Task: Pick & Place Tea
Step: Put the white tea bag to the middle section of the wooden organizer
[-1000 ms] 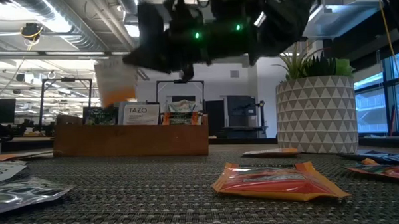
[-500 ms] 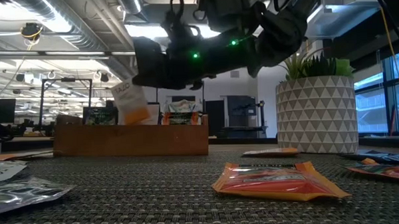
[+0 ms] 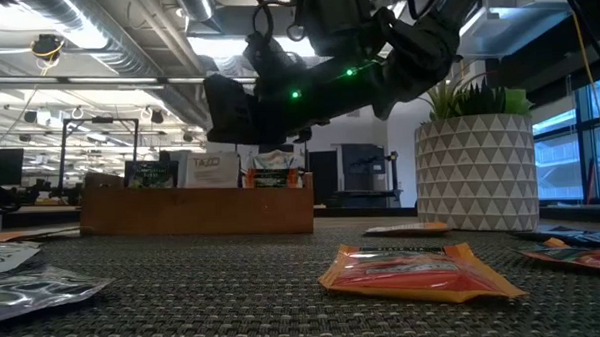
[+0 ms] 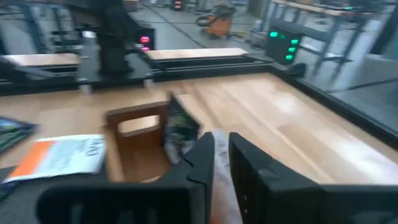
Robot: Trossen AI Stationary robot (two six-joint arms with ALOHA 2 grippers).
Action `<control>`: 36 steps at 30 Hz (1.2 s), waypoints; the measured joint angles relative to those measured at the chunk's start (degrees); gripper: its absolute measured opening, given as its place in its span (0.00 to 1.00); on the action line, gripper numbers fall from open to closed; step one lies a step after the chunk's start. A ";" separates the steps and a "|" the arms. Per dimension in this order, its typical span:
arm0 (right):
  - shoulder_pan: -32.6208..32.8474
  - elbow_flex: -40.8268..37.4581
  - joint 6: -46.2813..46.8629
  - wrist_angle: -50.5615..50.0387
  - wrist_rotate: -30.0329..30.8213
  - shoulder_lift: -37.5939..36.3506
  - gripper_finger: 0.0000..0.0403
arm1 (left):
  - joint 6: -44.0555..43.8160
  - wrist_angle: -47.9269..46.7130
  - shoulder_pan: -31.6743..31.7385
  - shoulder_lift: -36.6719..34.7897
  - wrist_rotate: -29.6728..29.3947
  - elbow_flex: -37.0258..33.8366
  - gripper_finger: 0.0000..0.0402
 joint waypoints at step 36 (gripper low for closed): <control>2.21 0.00 -11.64 -22.74 -12.59 -4.55 0.29 | -10.07 -5.22 7.34 0.06 38.01 0.00 0.36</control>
